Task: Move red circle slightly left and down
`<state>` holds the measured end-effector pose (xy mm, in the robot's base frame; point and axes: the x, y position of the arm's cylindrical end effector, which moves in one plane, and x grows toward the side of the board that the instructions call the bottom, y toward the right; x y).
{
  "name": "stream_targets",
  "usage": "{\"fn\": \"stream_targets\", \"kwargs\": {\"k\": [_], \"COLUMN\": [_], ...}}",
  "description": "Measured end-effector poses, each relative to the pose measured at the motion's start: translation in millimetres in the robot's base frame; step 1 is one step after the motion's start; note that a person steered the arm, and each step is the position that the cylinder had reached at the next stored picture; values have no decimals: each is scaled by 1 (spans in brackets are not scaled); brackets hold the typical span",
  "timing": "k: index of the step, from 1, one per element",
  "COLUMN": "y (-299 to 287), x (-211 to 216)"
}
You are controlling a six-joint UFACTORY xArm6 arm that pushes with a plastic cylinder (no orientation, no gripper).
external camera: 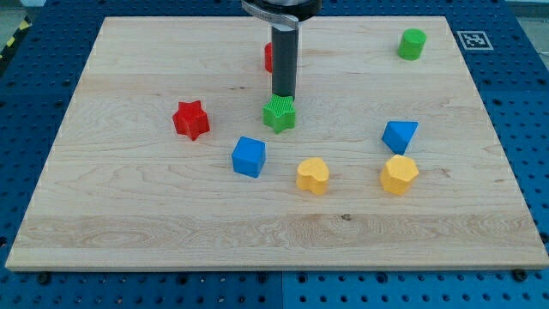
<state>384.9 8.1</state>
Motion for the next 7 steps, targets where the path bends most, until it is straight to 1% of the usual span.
{"fn": "stream_targets", "kwargs": {"k": [1,2,3,4,5,7], "y": [-3,-21,-44,-83,-87,-21], "x": [-8,-28,-37,-59,-107,-125]}}
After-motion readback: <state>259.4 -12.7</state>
